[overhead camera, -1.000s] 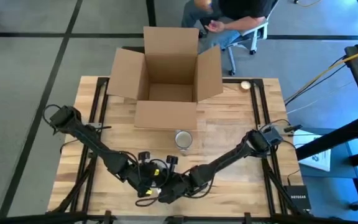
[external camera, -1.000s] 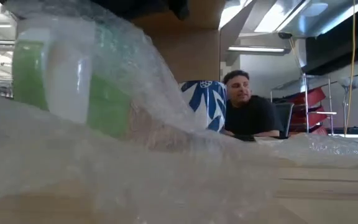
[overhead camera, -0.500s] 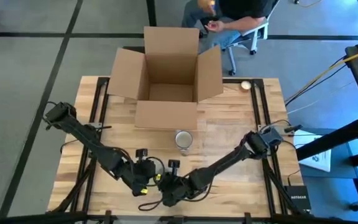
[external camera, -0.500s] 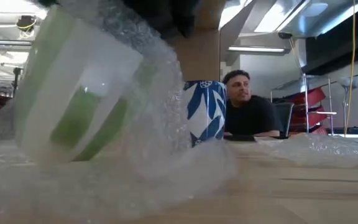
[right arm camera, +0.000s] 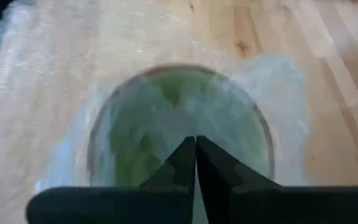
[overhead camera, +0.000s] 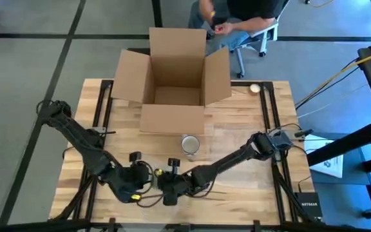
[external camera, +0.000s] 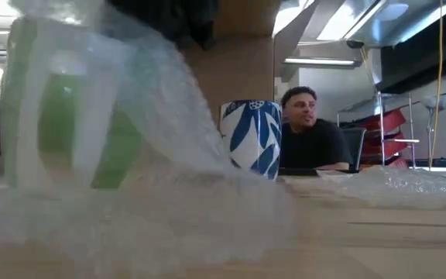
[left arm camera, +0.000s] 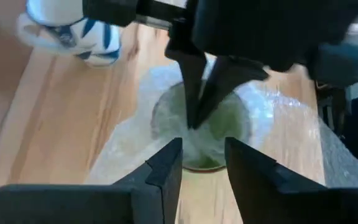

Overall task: Wrap mug
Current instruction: Wrap the green mug with the left side transparent bubble wrap

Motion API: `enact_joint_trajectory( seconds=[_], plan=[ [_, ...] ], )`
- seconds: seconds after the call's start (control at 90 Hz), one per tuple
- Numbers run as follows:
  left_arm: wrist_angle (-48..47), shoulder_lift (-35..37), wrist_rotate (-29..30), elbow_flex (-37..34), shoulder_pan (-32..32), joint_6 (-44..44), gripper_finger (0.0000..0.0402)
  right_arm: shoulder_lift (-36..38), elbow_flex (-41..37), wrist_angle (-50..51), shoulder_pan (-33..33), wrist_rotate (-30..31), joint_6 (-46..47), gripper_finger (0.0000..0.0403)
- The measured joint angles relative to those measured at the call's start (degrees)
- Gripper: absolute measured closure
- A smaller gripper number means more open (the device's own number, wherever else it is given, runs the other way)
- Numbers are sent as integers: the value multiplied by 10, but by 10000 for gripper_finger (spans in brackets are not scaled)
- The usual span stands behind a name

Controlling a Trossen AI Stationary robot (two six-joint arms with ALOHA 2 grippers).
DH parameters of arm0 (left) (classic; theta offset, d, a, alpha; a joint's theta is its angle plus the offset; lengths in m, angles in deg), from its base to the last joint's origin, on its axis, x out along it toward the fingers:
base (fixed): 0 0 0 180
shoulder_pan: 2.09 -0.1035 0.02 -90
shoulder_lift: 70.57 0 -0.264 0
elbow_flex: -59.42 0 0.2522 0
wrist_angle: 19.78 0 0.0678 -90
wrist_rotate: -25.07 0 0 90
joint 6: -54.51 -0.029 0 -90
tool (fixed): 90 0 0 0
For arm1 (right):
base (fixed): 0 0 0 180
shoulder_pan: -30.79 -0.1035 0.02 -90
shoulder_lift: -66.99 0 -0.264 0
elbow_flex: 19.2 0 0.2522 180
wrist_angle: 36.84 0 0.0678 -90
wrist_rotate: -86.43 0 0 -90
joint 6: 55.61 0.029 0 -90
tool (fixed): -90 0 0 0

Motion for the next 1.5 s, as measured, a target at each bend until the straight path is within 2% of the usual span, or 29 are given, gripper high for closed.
enact_joint_trajectory(
  seconds=[0.222, 0.322, 0.556, 0.711, 0.833, 0.889, 1.0, 1.122, 1.233, 1.5],
  plan=[
    [-27, 13, -13, -1, 44, 80, 296, 0, 0, 1, 11, -18, -15, 402],
    [-9, 12, -39, -18, 74, 135, 296, 1, 0, 1, 10, -22, -15, 402],
    [72, 11, -54, -85, 152, 245, 296, 1, 0, 1, 10, -47, -15, 402],
    [73, 11, -13, -103, 171, 277, 296, 1, 0, 0, 14, -64, -28, 402],
    [168, 11, 28, -143, 178, 289, 296, 1, 1, 0, 17, -81, -20, 402],
    [214, 11, 14, -167, 179, 289, 296, 1, 1, 1, 17, -100, -11, 402],
    [279, 7, -49, -203, 178, 317, 296, 2, 1, 1, 18, -114, -12, 402],
    [305, -4, -66, -217, 177, 334, 296, 2, 1, -2, 21, -113, -11, 400],
    [310, -7, -64, -218, 176, 317, 296, 2, 1, -13, 22, -114, -12, 380],
    [308, -7, -62, -218, 173, 302, 296, 2, 20, -2, 22, -144, -26, 292]
  ],
)
